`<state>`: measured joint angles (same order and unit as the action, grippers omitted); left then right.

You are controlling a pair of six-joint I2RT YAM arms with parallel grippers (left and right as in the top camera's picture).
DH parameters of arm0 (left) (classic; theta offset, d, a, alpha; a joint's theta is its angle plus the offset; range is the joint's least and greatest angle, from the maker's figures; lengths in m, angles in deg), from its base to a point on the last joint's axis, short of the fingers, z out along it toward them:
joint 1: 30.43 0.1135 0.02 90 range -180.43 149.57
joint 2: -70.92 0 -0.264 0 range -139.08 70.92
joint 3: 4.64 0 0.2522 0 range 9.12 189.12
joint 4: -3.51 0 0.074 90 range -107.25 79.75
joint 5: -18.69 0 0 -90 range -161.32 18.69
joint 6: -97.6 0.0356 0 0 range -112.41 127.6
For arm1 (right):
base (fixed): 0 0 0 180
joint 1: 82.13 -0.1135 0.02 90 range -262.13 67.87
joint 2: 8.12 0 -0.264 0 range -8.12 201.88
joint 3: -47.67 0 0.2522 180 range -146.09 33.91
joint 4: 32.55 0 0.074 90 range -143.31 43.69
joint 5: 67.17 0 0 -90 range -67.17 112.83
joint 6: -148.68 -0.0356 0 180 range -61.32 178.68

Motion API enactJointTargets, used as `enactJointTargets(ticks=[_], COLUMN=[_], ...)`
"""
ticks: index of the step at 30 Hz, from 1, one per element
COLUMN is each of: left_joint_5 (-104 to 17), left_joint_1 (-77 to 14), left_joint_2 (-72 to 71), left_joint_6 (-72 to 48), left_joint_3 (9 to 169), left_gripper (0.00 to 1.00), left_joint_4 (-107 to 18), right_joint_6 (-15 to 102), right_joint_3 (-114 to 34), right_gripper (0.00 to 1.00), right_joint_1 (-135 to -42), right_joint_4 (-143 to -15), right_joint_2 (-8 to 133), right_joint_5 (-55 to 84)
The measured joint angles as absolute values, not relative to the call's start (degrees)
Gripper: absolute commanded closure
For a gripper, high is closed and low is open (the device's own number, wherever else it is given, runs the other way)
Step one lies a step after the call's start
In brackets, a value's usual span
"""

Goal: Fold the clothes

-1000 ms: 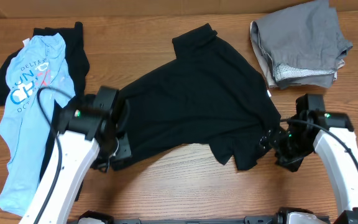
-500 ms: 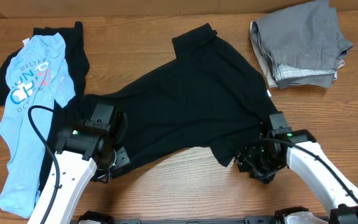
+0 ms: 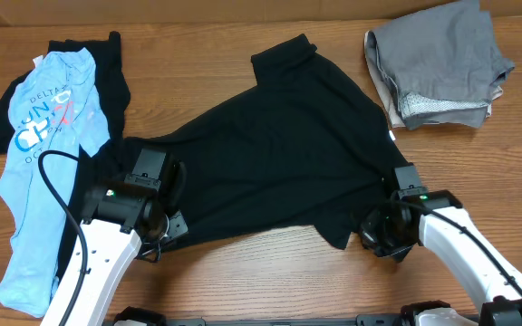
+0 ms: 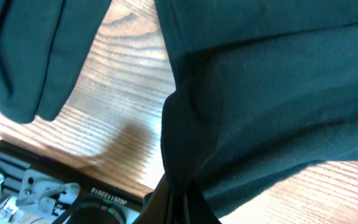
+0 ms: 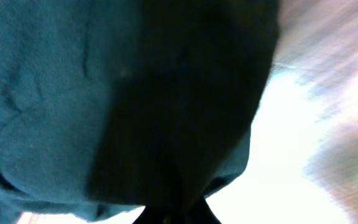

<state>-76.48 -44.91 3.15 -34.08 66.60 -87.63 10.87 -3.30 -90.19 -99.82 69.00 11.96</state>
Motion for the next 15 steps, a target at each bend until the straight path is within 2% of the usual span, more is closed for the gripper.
enactJointTargets(ticks=[10, 15], left_joint_5=[-68.18, -66.5], left_joint_1=[-46.11, -49.26], left_joint_2=[3.54, 3.76], left_joint_6=[-32.55, -32.72], left_joint_3=[69.33, 69.33], left_gripper=[0.96, 0.96], left_joint_4=[-94.28, -99.48], right_joint_6=[24.59, 33.03], right_joint_3=[-25.05, -28.18], right_gripper=[0.96, 0.96], right_joint_1=[-78.58, -73.47], right_joint_4=[-124.94, -132.26], right_joint_2=[62.4, 61.9], right_joint_5=[13.29, 13.34])
